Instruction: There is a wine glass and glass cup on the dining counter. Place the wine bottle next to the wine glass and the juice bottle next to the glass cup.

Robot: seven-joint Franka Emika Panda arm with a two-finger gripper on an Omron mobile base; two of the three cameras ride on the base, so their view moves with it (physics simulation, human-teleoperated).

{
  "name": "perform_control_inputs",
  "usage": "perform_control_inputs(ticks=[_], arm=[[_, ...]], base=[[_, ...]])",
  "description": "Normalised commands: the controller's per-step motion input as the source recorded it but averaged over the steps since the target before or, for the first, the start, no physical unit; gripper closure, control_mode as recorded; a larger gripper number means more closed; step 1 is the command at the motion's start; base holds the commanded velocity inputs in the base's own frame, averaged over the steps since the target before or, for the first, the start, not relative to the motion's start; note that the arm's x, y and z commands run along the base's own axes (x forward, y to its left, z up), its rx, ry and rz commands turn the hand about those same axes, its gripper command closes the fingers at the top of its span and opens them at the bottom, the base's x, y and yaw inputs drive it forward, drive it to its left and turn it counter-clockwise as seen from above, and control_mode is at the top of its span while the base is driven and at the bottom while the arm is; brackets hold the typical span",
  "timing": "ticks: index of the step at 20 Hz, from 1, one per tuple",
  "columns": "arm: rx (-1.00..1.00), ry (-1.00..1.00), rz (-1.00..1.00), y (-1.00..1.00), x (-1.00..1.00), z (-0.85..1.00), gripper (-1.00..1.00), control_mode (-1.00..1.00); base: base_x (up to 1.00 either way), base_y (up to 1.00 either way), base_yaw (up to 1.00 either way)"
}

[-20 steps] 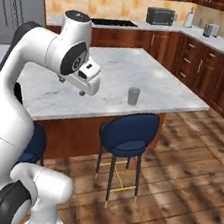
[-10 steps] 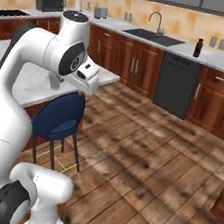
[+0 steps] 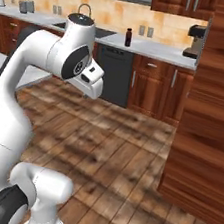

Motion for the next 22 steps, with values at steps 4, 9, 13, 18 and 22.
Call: perform_control_inputs(ticks=[4,9,13,18,22], arm=[[0.00,0.00,0.00,0.00,0.00,0.00,-1.00,1.00],[0.00,0.00,0.00,0.00,0.00,0.00,-1.00,1.00],[0.00,0.00,0.00,0.00,0.00,0.00,-1.00,1.00],[0.00,0.00,0.00,0.00,0.00,0.00,-1.00,1.00],[0.00,0.00,0.00,0.00,0.00,0.00,-1.00,1.00]], base=[[1.00,-0.10,-0.13],[1.00,0.00,-0.05],[1.00,0.38,-0.04],[1.00,0.64,-0.09],[1.00,0.16,-0.11]])
